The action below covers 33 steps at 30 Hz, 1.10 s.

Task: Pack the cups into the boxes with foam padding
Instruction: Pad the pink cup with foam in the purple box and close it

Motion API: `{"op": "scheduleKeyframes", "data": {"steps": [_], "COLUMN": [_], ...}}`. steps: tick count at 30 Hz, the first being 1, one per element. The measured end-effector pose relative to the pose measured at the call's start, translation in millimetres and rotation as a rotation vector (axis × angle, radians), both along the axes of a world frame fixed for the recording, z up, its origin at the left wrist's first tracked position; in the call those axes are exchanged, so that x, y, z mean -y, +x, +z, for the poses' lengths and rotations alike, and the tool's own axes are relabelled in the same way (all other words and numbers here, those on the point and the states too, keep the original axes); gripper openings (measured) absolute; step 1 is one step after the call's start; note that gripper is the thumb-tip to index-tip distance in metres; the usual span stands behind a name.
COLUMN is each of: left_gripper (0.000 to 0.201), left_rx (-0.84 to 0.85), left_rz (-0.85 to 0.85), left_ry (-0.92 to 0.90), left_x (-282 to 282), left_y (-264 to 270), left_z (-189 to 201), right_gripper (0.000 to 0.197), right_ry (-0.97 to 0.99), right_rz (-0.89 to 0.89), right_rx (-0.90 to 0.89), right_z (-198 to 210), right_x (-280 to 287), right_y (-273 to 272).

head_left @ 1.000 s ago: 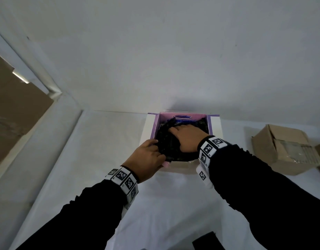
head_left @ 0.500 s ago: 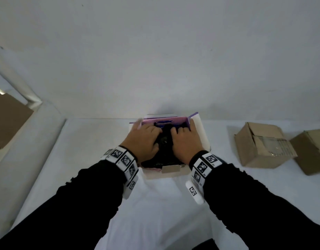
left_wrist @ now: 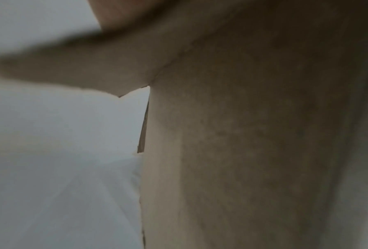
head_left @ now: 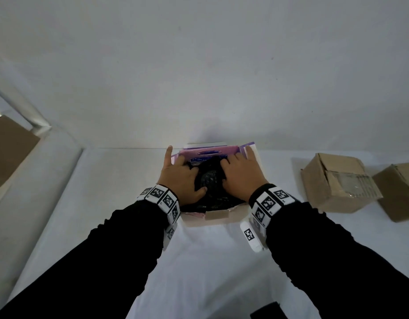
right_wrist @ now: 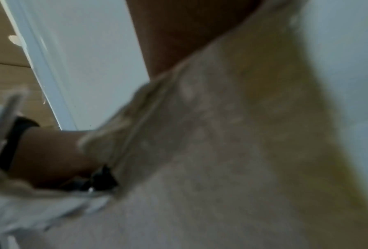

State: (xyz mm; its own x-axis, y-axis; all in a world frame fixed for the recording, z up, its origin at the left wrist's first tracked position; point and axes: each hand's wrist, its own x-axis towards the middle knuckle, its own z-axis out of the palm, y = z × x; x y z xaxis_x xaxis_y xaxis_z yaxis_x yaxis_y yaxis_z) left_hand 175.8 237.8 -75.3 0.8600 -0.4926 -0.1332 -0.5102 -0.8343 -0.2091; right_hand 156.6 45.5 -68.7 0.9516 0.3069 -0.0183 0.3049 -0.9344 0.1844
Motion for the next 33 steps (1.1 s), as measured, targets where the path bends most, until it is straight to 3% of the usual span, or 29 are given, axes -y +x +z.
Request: {"op": "scheduleKeyframes", "data": {"steps": [3,9,13,15,17,20,23,26,30,33], "left_gripper": [0.075,0.065,0.031,0.03,0.03,0.021,0.029,0.012,0.024,0.006], "left_rx": [0.022,0.028,0.116,0.004,-0.085,-0.134,-0.109,-0.068,0.032,-0.004], "left_rz": [0.009,-0.001,-0.259,-0.333,-0.324,-0.304,-0.22,-0.185,-0.175,-0.156], "left_ry": [-0.022,-0.078,-0.483,-0.621,-0.638,-0.599,-0.415,-0.31,-0.166,-0.076], "left_x": [0,0,-5,-6,-13,-23,-21,-13,-8,-6], "left_y": [-2,-8,-27,-47,-69,-86,-88,-89,-94,-104], "left_z": [0,7,10,9,6,3,1,-7,-2,8], "right_gripper": [0.025,0.027,0.032,0.027,0.015,0.017,0.015,0.01,0.012,0.017], "right_ry": [0.052,0.071,0.289,0.38,0.404,0.373,0.328,0.311,0.137,0.03], "right_rz": [0.072,0.121,0.176,0.247,0.308,0.313,0.298,0.247,0.188,0.231], "right_rx": [0.169,0.169,0.212,0.152,0.08,0.051,0.094,0.117,0.067,0.055], "right_z": [-1,0,6,4,0,-8,-13,-15,-10,-3], "right_x": [18,26,29,32,36,39,34,32,30,28], "right_y": [-8,-19,-42,-60,-75,-83,-86,-89,-95,-104]}}
